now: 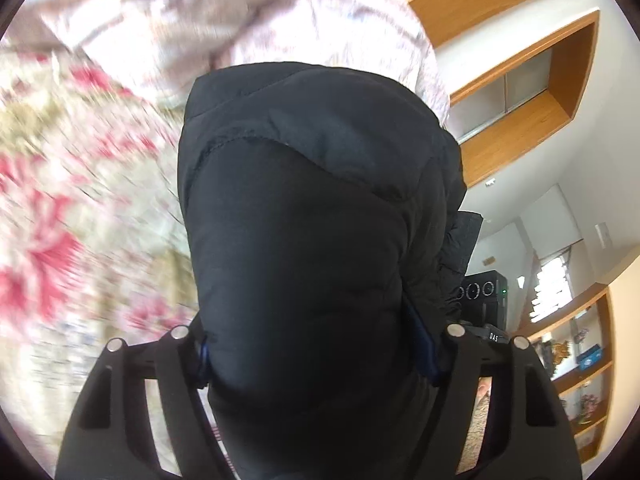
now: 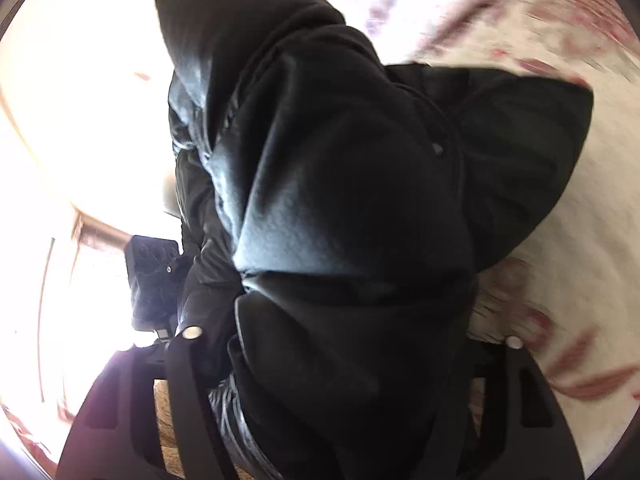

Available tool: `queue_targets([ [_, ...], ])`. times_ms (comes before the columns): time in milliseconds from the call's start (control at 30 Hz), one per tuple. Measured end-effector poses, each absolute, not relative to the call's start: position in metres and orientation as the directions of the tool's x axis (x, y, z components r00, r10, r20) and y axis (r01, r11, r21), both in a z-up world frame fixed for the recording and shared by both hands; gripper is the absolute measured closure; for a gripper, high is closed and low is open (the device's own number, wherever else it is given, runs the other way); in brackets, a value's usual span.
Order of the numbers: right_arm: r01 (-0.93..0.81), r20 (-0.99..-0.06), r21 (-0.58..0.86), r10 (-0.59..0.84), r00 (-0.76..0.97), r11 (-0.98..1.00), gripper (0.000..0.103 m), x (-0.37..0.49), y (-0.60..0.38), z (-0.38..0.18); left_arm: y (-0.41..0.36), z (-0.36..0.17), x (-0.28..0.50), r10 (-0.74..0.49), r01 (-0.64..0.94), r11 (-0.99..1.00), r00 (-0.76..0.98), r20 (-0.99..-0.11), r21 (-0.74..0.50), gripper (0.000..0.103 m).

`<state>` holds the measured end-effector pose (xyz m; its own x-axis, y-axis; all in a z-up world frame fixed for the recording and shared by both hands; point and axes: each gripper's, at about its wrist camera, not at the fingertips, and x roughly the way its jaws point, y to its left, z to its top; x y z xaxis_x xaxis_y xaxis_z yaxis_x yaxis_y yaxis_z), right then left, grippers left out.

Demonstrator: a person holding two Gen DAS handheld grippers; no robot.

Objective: Fold large clothes

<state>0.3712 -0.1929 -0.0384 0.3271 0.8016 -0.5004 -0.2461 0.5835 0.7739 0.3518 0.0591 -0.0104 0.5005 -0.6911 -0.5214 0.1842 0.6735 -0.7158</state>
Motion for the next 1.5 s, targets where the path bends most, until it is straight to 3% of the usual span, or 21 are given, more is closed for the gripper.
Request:
queue_targets([
  [200,-0.354,-0.561,0.689,0.775,0.291,0.632,0.054,0.407,-0.117,-0.01,0.12,0.013,0.34,-0.606,0.14,0.725,0.594,-0.528,-0.675,0.032],
  [567,-0.363,-0.524,0.698,0.786,0.328,0.617,0.056,0.431,-0.067,-0.016,0.178,0.014,0.351,-0.527,0.08,0.764,0.65,-0.548,-0.64,0.033],
  [667,-0.324,-0.556,0.693,0.763,0.33,0.644,0.056,0.432,-0.062,-0.03,0.179,0.002,0.358,-0.496,0.076,0.803,0.636,-0.591,-0.592,0.032],
  [833,-0.225,-0.594,0.711,0.74,0.316,0.666,0.043,0.434,-0.063,-0.055,0.173,-0.016,0.382,-0.426,0.003,0.838,0.628,-0.651,-0.546,0.023],
  [900,-0.222,-0.633,0.663,0.694,0.344,0.715,0.032,0.431,-0.056,-0.048,0.169,-0.012,0.377,-0.377,-0.011,0.868,0.637,-0.673,-0.497,0.019],
  [1033,-0.208,-0.684,0.44,0.476,0.552,0.874,0.022,0.395,-0.065,-0.004,0.162,0.01,0.368,-0.263,-0.048,0.918,0.671,-0.693,-0.394,0.012],
  [1133,-0.139,-0.604,0.274,0.283,0.745,0.951,0.018,0.357,-0.083,0.036,0.159,0.032,0.36,-0.153,-0.087,0.949,0.715,-0.682,-0.303,0.012],
  [1233,-0.213,-0.528,0.27,0.33,0.782,0.939,0.025,0.332,-0.084,0.058,0.15,0.056,0.341,-0.079,-0.09,0.968,0.776,-0.625,-0.234,0.012],
  [1300,-0.277,-0.53,0.237,0.363,0.766,0.931,0.038,0.334,-0.059,0.063,0.138,0.068,0.33,-0.08,-0.058,0.977,0.796,-0.6,-0.207,0.012],
  [1400,-0.376,-0.554,0.166,0.402,0.729,0.912,0.058,0.339,-0.011,0.052,0.115,0.069,0.327,-0.098,-0.002,0.987,0.782,-0.615,-0.159,0.012],
  [1500,-0.385,-0.591,0.126,0.38,0.711,0.914,0.066,0.364,0.005,0.041,0.093,0.055,0.34,-0.077,0.015,0.995,0.754,-0.652,-0.101,0.012],
])
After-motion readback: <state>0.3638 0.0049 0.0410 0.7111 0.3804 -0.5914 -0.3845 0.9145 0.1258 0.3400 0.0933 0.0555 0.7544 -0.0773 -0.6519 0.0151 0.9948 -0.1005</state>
